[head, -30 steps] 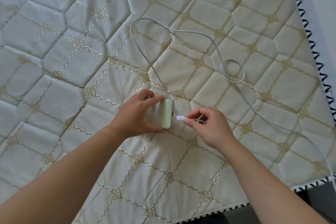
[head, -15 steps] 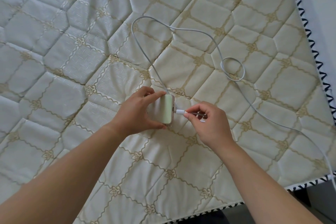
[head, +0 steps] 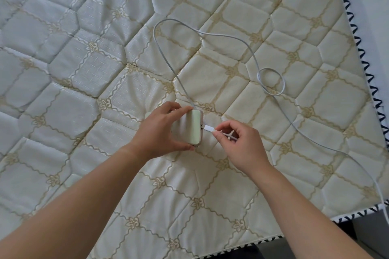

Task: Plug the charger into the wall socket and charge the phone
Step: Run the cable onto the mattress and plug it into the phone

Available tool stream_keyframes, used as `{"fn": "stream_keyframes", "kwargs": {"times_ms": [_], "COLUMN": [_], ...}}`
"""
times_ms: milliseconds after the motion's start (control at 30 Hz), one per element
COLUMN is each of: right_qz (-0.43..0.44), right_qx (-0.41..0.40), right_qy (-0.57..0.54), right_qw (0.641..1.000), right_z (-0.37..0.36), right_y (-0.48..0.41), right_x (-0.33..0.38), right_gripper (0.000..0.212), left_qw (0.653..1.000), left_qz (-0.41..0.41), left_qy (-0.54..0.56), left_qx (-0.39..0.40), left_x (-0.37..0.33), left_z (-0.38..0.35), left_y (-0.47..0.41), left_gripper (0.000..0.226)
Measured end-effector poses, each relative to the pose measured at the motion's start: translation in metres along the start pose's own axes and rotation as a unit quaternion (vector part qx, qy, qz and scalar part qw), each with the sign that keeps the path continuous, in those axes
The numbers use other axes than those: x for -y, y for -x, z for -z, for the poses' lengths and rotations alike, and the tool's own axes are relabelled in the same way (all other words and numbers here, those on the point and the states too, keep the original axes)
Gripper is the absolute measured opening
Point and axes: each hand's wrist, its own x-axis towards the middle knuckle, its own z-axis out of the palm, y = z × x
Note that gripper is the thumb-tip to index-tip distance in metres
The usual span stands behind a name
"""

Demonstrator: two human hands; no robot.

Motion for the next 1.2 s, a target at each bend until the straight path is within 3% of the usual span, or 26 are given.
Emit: {"fn": "stream_keyframes", "kwargs": {"times_ms": [333,733,967,1067,1200], "right_qz": [0.070,0.043,0.056,0.052,0.117], "right_qx": [0.032,0.035,0.050,0.081,0.087], "right_qy": [0.099,0.078,0.152,0.207,0.283], "right_qw": [0.992,0.995,0.985,0.974,0.948], "right_z": [0.003,-0.001,0.000,-0.004,-0.018], "right_y": [-0.008,-0.024,-0.036,-0.036,-0.036], "right_x": [0.006,-0.001,-0.016,-0.027,-0.027], "right_gripper": [0.007,0.009,0.005,0.023,0.058], "left_qw": [0.999,0.999,0.998,0.996,0.992], "left_qz": [-0.009,0.018,0.038,0.070,0.088], "left_qy": [-0.044,-0.044,-0.026,-0.007,0.003], "left_qx": [0.005,-0.021,-0.036,-0.058,-0.091], "left_x": [0.001,-0.005,0.000,0.013,0.028], "left_z": [-0.007,-0.010,-0.017,-0.011,-0.004], "left_y": [0.001,-0.008,0.002,0.016,0.034], "left_gripper": [0.094,0.092,0.084,0.078,0.076]}}
